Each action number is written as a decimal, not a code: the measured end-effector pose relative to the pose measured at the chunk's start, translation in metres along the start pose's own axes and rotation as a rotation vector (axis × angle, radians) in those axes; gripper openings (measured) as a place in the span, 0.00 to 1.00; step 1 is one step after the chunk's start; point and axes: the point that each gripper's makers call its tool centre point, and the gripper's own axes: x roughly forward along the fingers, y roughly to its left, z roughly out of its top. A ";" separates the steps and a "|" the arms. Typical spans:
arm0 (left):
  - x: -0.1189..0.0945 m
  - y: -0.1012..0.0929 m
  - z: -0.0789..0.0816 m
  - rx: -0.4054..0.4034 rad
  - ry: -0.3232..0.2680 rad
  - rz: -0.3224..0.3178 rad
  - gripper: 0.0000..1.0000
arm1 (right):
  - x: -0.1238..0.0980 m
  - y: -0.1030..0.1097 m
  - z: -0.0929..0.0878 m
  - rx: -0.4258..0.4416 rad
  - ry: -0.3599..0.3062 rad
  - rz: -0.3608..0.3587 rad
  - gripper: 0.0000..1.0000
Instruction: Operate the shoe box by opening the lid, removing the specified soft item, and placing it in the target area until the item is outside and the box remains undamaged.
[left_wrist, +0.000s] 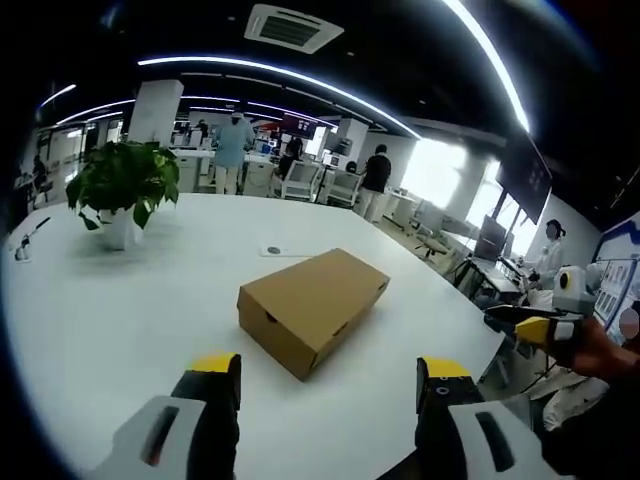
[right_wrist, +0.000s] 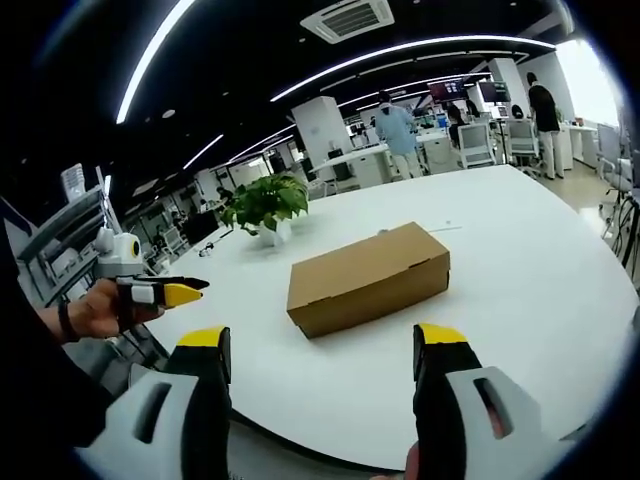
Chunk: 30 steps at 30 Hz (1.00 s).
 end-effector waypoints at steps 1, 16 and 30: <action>0.000 0.000 -0.001 -0.002 0.001 0.000 0.73 | 0.001 -0.001 0.000 0.000 0.002 0.000 0.70; 0.013 0.000 0.005 -0.001 0.004 0.004 0.72 | 0.030 -0.027 0.029 -0.034 -0.006 0.015 0.70; 0.057 0.000 0.013 -0.014 0.010 -0.021 0.71 | 0.094 -0.081 0.061 -0.081 0.035 0.047 0.70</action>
